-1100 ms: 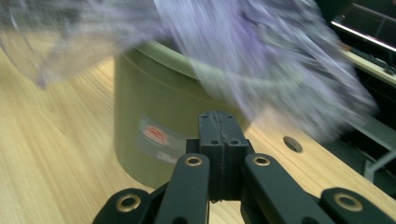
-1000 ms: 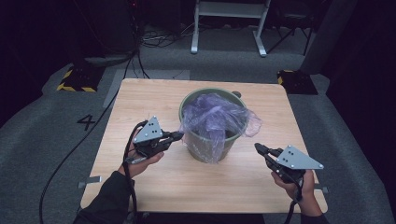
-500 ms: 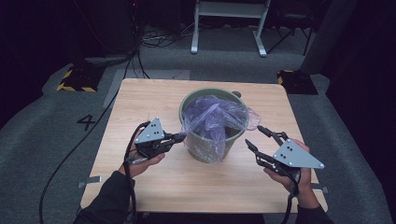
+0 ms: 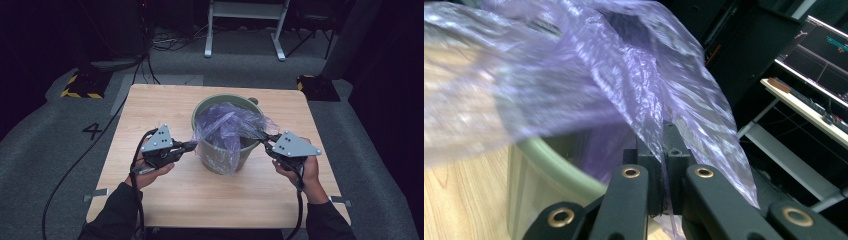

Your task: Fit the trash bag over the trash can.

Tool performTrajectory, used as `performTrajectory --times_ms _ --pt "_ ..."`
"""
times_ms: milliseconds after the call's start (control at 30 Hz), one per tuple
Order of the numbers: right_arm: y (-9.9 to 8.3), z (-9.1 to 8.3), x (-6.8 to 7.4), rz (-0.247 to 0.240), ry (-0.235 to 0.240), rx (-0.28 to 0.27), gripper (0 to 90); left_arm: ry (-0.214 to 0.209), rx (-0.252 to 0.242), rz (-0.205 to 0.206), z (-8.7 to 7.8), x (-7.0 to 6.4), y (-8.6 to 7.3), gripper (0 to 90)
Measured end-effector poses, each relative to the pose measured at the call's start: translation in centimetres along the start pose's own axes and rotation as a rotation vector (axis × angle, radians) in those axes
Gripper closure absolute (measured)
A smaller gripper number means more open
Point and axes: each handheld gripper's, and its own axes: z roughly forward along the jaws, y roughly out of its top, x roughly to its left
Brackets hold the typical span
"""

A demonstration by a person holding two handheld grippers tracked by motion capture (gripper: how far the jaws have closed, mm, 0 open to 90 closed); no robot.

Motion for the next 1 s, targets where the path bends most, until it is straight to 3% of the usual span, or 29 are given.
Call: performTrajectory --times_ms 200,267,367,467,700,767,867,1000 --pt "-2.2 -2.3 -0.3 0.027 0.029 -0.012 90.0 0.052 0.015 -0.009 -0.7 1.3 0.1 89.8" --pt "-3.1 -3.0 -0.2 0.011 0.072 -0.010 90.0 0.064 0.030 -0.010 -0.6 1.7 0.1 89.8" --pt "-4.2 -3.6 0.1 -0.022 0.098 0.037 90.0 0.086 0.048 -0.021 -0.5 2.6 0.0 89.8" --pt "-5.3 -3.8 0.0 -0.028 0.113 0.072 90.0 0.100 0.070 -0.037 -0.2 3.7 -0.1 89.8" --pt "-8.1 -2.8 -1.2 0.028 0.116 0.141 89.5 0.116 0.109 -0.047 0.5 5.0 0.0 89.8" --pt "-8.4 -2.5 -1.2 0.040 0.097 0.157 71.5 0.116 0.109 -0.042 0.6 5.0 0.1 89.8" --pt "-8.1 -2.8 -0.8 0.030 0.092 0.130 58.0 0.120 0.103 -0.036 0.7 4.8 0.3 89.8" --pt "-7.4 -4.3 -0.2 0.027 0.070 0.054 49.8 0.127 0.093 -0.039 0.6 4.8 0.3 89.8"
